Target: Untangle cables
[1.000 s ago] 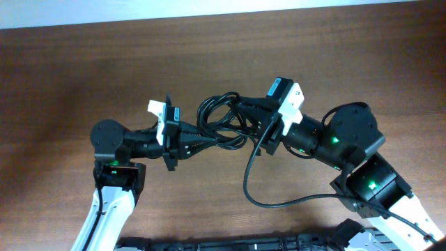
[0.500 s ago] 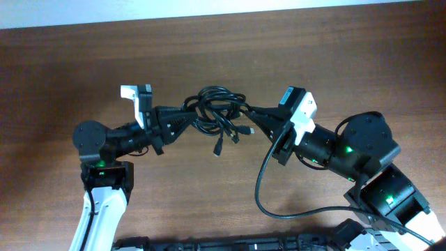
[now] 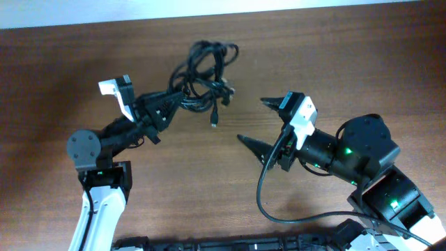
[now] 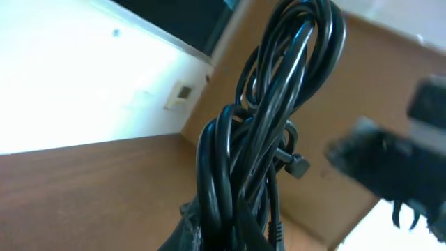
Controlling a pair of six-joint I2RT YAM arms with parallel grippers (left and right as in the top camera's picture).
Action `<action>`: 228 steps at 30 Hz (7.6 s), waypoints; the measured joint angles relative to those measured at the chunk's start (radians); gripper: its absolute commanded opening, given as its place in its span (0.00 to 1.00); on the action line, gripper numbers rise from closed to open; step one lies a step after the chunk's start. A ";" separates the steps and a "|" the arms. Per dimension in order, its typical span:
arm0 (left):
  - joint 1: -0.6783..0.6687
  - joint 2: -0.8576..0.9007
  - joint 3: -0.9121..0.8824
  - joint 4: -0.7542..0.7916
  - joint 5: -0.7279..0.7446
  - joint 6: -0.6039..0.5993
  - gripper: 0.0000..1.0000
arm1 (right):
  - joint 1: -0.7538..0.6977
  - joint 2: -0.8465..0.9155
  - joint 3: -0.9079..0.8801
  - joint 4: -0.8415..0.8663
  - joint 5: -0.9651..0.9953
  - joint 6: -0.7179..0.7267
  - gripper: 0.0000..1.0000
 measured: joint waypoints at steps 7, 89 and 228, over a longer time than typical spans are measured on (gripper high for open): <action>0.000 0.000 0.000 0.075 0.208 0.181 0.00 | 0.000 0.000 0.000 0.047 -0.033 0.000 0.84; -0.241 -0.005 0.006 0.469 0.072 0.178 0.97 | 0.000 0.041 0.001 0.182 0.232 -0.272 0.04; -0.230 0.000 0.029 0.146 -0.054 0.106 0.00 | 0.000 -0.173 0.007 -0.023 1.015 0.139 0.99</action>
